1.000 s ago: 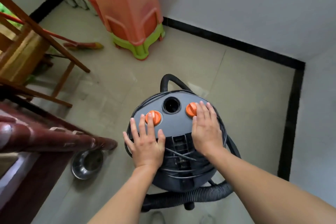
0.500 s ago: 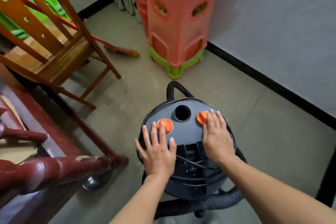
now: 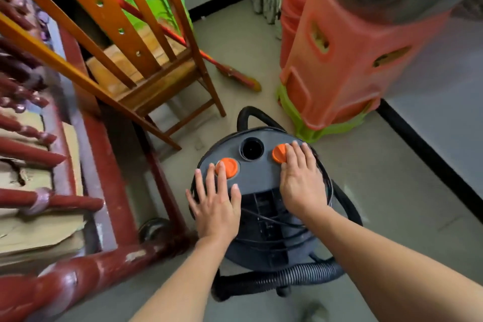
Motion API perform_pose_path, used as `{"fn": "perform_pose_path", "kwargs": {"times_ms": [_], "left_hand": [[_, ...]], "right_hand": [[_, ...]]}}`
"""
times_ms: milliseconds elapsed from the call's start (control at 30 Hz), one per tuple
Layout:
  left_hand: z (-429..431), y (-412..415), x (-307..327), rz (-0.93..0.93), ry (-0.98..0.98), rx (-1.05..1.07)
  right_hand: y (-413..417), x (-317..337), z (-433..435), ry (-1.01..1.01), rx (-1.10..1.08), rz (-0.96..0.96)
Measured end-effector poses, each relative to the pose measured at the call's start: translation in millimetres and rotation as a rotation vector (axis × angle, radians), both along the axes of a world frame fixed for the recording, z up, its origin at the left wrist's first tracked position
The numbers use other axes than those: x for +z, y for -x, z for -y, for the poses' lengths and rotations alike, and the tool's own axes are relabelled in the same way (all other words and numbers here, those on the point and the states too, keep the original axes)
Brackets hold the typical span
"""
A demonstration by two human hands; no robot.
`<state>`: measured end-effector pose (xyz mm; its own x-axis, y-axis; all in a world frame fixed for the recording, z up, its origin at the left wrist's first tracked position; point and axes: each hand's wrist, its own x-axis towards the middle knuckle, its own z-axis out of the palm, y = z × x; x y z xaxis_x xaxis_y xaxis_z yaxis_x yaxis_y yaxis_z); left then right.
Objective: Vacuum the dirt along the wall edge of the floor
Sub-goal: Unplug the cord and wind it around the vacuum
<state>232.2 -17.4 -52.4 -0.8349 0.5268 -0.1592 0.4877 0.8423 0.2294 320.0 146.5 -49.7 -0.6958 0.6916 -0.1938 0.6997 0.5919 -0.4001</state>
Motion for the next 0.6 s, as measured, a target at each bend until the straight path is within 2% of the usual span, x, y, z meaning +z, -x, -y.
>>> {"fn": "perform_pose_path", "kwargs": {"times_ms": [267,600], "left_hand": [[-18,79,4,0.034,-0.022,0.141],[-32,168,2,0.011,0.001,0.148]], "right_hand": [[107,8,-35,0.065,0.17,0.059],[202,6,-47,-0.023,0.181,0.087]]}}
